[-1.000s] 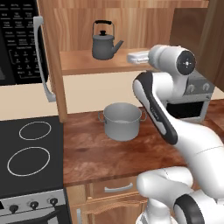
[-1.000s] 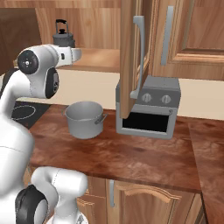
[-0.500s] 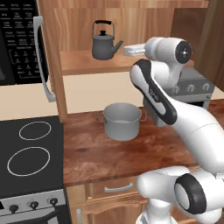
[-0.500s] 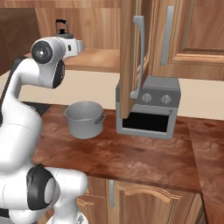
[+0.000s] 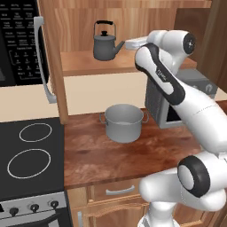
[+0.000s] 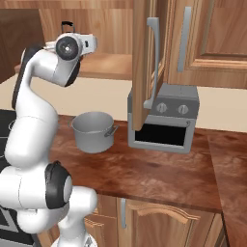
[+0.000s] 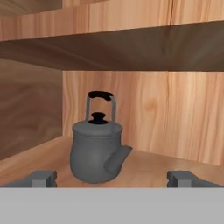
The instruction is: Pick the kettle from the cabinet and place it on a stove burner. Then pick the pot from the counter and place it on another stove burner. Finally, turn both burners on.
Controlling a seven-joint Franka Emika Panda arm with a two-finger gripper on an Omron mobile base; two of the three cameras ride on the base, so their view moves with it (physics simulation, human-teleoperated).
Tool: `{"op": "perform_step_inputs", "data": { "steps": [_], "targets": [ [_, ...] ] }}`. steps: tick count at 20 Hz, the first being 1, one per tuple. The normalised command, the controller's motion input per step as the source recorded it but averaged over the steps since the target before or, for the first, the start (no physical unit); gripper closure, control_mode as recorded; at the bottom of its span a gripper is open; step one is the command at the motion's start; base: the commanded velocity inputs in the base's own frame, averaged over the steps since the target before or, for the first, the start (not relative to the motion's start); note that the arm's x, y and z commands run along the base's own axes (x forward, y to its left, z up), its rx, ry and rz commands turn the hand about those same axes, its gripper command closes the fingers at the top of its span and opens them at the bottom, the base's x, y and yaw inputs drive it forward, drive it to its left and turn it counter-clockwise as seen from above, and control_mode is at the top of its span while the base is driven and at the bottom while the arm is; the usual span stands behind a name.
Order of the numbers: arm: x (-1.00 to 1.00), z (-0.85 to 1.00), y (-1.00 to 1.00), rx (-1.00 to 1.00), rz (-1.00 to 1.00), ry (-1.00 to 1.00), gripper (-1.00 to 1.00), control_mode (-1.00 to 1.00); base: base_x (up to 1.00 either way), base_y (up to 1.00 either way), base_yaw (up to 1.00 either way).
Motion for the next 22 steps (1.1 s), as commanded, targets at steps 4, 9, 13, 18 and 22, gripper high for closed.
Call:
{"op": "perform_step_inputs", "data": {
  "steps": [4,9,13,18,22],
  "targets": [
    [0.32,0.15,0.00,0.00,0.10,0.00,-1.00,-1.00,0.00,0.00,0.00],
    [0.35,0.04,0.04,0.00,0.04,0.00,-1.00,-1.00,0.00,0.00,0.00],
    [0.18,0.00,0.01,0.00,0.02,0.00,-1.00,-1.00,0.00,0.00,0.00],
    [0.18,0.00,0.00,0.00,0.03,0.00,-1.00,-1.00,0.00,0.00,0.00],
    [0.24,0.05,0.00,0.00,0.04,0.00,-1.00,-1.00,0.00,0.00,0.00]
  ]
}}
